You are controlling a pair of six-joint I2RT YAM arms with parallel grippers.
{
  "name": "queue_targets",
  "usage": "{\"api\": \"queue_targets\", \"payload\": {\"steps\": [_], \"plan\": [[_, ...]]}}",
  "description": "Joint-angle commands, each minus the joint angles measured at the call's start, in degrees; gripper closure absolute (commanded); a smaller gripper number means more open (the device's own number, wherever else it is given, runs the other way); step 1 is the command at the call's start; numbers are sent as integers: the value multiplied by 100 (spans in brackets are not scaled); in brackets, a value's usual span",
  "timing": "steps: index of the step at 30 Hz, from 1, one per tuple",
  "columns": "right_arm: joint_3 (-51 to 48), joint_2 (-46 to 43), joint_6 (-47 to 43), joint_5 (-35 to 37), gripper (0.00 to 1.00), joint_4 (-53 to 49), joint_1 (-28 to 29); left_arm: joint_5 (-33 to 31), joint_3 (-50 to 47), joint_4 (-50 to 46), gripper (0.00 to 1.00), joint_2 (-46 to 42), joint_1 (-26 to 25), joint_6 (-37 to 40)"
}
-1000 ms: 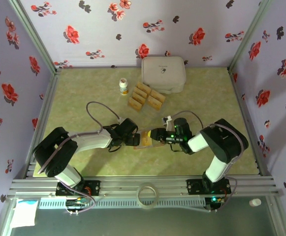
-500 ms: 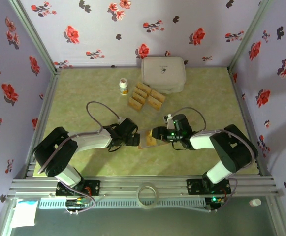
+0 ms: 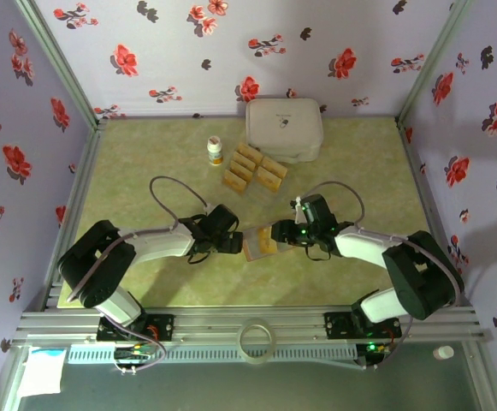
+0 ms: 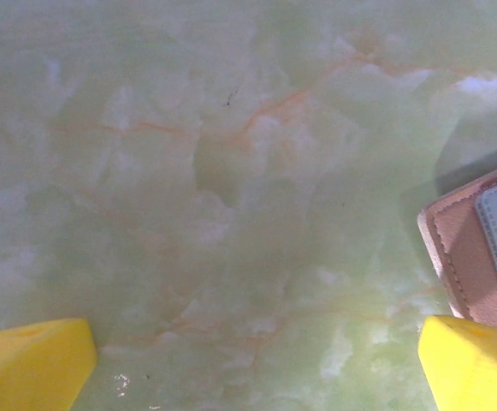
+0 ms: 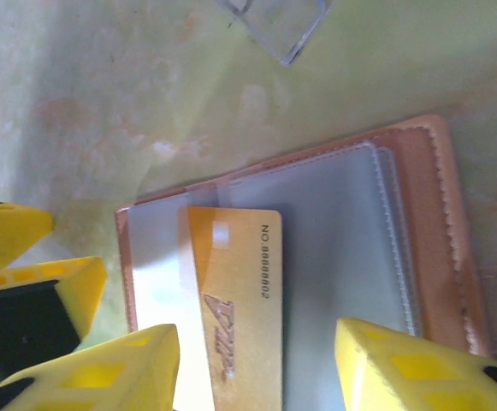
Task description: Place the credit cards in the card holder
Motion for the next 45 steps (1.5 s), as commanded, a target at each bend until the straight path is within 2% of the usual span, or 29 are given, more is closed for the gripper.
{"api": "queue_targets", "payload": {"steps": [1,2,4,6,9,29,45], "plan": [[296,-140,-284,588,56,-725,-31,-63,-70,150,0,407,204,136],[373,-122,-342,691,61,-868,-31,-54,-55,150,0,421,199,146],[504,-35,-460,930,78,-1132,-31,-50,-24,150,0,442,199,154],[608,68,-524,1062,89,-1259,-31,-53,-16,150,0,468,201,166],[732,251,-591,1099,98,-1303,-23,-45,8,150,0,504,204,176],[1232,1158,-507,962,100,-1069,254,-1,18,203,0,594,212,219],[1448,1318,-458,1084,100,-1135,694,45,18,282,0,645,212,219]]}}
